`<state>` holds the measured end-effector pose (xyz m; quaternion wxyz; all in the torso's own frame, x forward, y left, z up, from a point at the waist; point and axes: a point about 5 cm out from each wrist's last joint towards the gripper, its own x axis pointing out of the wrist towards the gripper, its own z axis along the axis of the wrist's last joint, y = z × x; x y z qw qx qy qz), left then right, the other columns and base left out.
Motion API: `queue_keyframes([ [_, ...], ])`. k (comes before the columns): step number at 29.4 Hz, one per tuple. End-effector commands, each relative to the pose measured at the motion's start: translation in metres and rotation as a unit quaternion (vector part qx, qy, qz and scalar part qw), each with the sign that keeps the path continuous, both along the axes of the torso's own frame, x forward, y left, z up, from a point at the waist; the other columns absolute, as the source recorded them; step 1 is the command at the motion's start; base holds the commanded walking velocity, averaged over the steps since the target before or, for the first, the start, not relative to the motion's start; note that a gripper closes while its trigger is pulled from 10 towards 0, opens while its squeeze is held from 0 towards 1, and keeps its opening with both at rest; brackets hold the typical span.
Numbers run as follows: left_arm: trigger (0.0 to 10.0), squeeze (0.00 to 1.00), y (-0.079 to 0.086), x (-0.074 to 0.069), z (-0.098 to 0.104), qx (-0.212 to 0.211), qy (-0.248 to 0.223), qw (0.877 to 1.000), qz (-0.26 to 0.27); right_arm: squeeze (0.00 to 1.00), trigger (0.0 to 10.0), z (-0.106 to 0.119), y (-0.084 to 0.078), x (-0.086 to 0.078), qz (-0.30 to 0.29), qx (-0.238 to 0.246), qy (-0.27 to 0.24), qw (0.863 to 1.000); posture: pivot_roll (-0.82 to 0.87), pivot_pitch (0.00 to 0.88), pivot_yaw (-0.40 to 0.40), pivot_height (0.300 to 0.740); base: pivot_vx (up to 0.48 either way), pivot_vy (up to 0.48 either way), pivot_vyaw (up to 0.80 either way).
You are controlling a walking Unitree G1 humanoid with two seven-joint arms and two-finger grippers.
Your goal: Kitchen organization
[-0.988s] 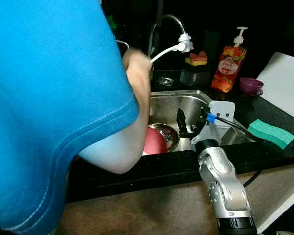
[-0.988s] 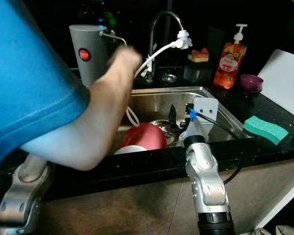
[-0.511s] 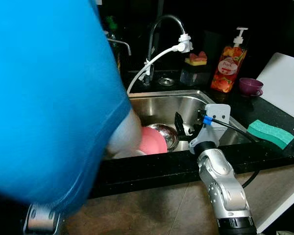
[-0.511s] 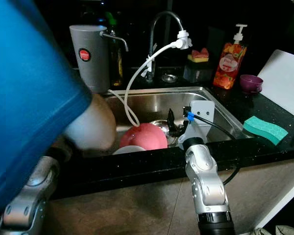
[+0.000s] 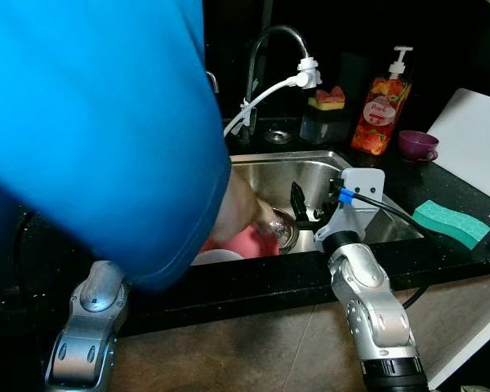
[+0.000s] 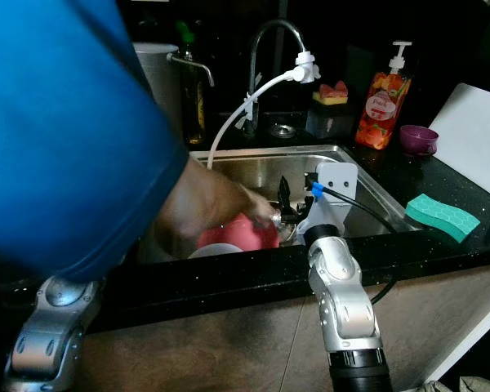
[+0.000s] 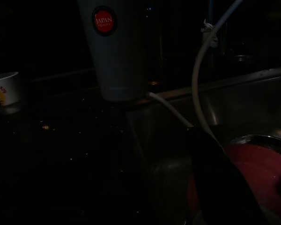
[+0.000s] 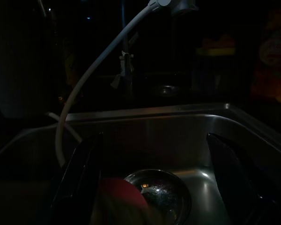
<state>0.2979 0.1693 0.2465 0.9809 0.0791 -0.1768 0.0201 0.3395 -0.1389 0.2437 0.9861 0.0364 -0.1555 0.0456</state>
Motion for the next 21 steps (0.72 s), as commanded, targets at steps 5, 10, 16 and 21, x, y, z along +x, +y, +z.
queue_keyframes([
  [5,10.0,0.00,-0.0030,0.0005,0.0001,0.002,-0.001,1.000,-0.005,0.00,10.0,0.0073,-0.0023,-0.0008,-0.005,0.000,-0.014,1.000,0.08,0.058,-0.056,0.740,0.000,0.000,0.00],
  [10,10.0,0.00,-0.0032,0.0011,0.0005,0.000,-0.002,1.000,-0.006,0.00,10.0,0.0078,-0.0013,-0.0005,-0.004,0.000,-0.015,1.000,0.08,0.059,-0.056,0.740,0.000,0.000,0.00],
  [16,10.0,0.00,-0.0038,0.0015,0.0009,-0.002,-0.003,1.000,-0.006,0.00,10.0,0.0081,-0.0018,-0.0006,-0.005,0.000,-0.014,1.000,0.08,0.061,-0.058,0.740,0.000,0.000,0.00],
  [21,10.0,0.00,-0.0042,0.0019,0.0011,-0.002,-0.003,1.000,-0.007,0.00,10.0,0.0082,-0.0021,-0.0006,-0.006,0.000,-0.014,1.000,0.08,0.065,-0.058,0.740,0.000,0.000,0.00],
])
